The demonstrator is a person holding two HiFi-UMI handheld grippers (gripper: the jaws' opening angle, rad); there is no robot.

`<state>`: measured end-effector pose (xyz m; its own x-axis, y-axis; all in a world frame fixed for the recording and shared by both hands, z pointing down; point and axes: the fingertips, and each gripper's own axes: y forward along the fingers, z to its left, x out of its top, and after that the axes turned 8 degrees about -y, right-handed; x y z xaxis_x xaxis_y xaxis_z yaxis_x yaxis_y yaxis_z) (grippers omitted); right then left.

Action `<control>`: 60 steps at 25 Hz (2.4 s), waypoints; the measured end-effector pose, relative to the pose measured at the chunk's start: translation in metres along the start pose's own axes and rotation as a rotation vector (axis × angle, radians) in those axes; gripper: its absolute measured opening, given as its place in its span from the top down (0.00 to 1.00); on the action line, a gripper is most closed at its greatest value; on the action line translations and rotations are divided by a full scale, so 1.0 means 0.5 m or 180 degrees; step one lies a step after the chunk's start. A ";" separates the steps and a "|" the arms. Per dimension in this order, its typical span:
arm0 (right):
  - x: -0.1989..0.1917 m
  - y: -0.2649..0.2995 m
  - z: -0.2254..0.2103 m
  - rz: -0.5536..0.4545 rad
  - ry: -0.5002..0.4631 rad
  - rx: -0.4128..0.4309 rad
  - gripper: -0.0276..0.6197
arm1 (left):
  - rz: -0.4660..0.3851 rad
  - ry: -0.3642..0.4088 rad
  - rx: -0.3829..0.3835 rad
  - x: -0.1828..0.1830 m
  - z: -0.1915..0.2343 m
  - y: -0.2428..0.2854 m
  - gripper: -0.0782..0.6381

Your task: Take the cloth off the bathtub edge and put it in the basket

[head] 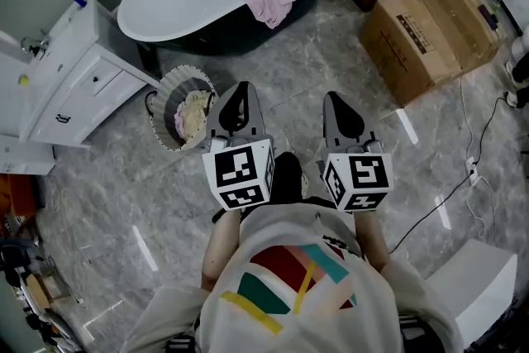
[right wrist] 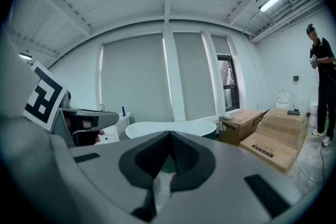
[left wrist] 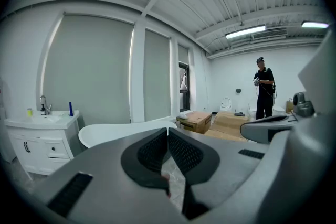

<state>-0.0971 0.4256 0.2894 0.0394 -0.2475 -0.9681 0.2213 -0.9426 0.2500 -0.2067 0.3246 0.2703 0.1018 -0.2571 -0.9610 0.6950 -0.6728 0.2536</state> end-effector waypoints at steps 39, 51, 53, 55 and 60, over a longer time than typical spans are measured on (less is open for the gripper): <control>0.059 0.359 -0.184 -0.0006 -0.0353 -0.0020 0.94 | -0.0050 -0.0188 -0.0126 0.066 0.059 0.449 0.86; 0.077 0.640 -0.252 0.0233 -0.0205 0.0187 0.94 | 0.0199 -0.0300 -0.0177 0.065 0.122 0.721 0.86; 0.076 0.705 -0.264 0.0311 -0.0172 0.0253 0.94 | 0.0233 -0.0305 -0.0190 0.070 0.135 0.779 0.86; 0.084 0.780 -0.275 0.0357 -0.0176 0.0294 0.94 | 0.0254 -0.0367 -0.0205 0.083 0.155 0.847 0.86; 0.112 0.919 -0.303 0.0495 -0.0197 0.0379 0.94 | 0.0396 -0.0546 -0.0084 0.108 0.208 0.983 0.86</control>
<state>0.1543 0.0125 0.3472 0.0033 -0.4020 -0.9156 0.1003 -0.9109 0.4003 0.0665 -0.0921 0.3546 0.0670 -0.4529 -0.8891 0.7033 -0.6106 0.3640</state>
